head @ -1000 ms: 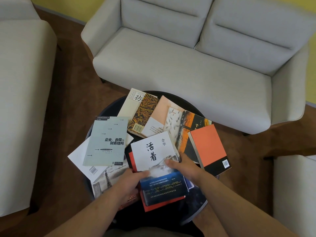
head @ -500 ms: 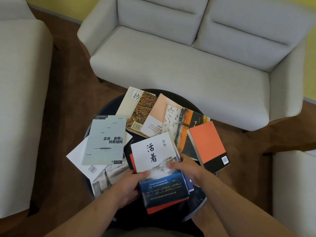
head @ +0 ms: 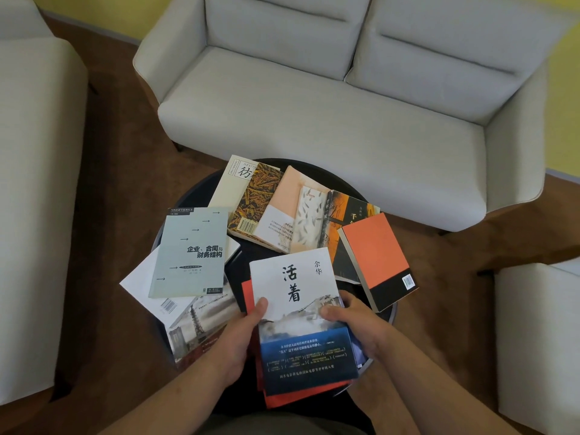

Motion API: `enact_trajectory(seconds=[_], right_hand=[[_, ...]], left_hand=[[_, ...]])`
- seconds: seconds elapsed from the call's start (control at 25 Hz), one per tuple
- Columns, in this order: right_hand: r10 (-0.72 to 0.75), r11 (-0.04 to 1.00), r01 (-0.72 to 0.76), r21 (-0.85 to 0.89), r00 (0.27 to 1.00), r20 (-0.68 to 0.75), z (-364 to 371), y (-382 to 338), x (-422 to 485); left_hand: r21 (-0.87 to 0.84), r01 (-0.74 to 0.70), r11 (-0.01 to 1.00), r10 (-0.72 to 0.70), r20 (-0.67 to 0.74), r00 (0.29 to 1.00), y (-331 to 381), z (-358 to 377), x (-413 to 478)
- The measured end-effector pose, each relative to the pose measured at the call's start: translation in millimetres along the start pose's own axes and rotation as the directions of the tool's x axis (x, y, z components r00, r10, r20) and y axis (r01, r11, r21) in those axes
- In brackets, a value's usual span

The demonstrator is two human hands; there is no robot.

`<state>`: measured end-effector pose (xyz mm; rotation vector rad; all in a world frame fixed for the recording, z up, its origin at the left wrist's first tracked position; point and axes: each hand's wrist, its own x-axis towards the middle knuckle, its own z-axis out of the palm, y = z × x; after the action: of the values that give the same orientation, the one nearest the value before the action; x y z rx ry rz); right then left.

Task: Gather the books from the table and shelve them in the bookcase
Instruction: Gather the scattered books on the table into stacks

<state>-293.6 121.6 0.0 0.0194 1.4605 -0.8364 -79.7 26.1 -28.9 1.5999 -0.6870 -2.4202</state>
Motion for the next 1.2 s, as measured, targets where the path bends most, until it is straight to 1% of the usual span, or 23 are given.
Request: enact_trajectory(seconds=[0.12,0.2,0.32,0.48,0.6,0.68,0.84,1.04,1.12,1.2], right_hand=[[-0.003,0.999,0.004,0.054,1.0,-0.02,0.2,10.3,-9.5],[-0.017,0.995,0.02,0.1,0.999,-0.032,1.6,17.9,-14.7],[-0.029,0.989,0.035,0.147,0.999,-0.037,4.2,23.8,-22.8],[-0.044,0.981,0.042,0.188,0.999,0.006,8.7,27.8,-36.7],[-0.038,0.976,0.033,0.215,0.999,0.017,8.2,36.3,-43.3],[-0.032,0.981,0.027,0.193,0.999,0.022,4.8,44.5,-47.3],[0.008,0.994,-0.007,0.109,1.0,-0.003,-12.8,63.2,-43.3],[0.012,1.0,-0.012,-0.005,1.0,-0.007,-30.0,69.5,-28.5],[-0.018,0.994,0.015,-0.106,0.999,-0.031,-38.8,70.6,-20.0],[-0.036,0.971,0.032,-0.236,0.999,-0.013,-43.9,67.4,-12.1]], left_hand=[[0.016,0.018,1.0,-0.018,-0.021,1.0,-1.5,0.8,-0.6],[-0.028,0.029,0.999,-0.031,-0.039,0.999,-2.7,4.1,-1.5],[-0.062,0.058,0.996,-0.06,-0.015,0.998,-4.1,6.3,-5.4],[-0.042,0.015,0.999,-0.012,0.085,0.996,-3.0,9.4,-14.6],[-0.011,-0.074,0.997,0.075,0.07,0.995,-12.7,15.6,-19.4],[-0.006,-0.08,0.997,0.08,0.015,0.997,-25.1,21.4,-24.1],[-0.026,-0.016,1.0,0.013,-0.103,0.995,-49.1,34.3,-22.7],[0.091,0.009,0.996,0.01,-0.208,0.978,-62.6,49.8,-13.1],[0.154,0.004,0.988,0.034,-0.245,0.969,-66.1,52.3,-11.2],[0.264,-0.045,0.964,0.116,-0.261,0.958,-66.4,52.3,-9.2]])
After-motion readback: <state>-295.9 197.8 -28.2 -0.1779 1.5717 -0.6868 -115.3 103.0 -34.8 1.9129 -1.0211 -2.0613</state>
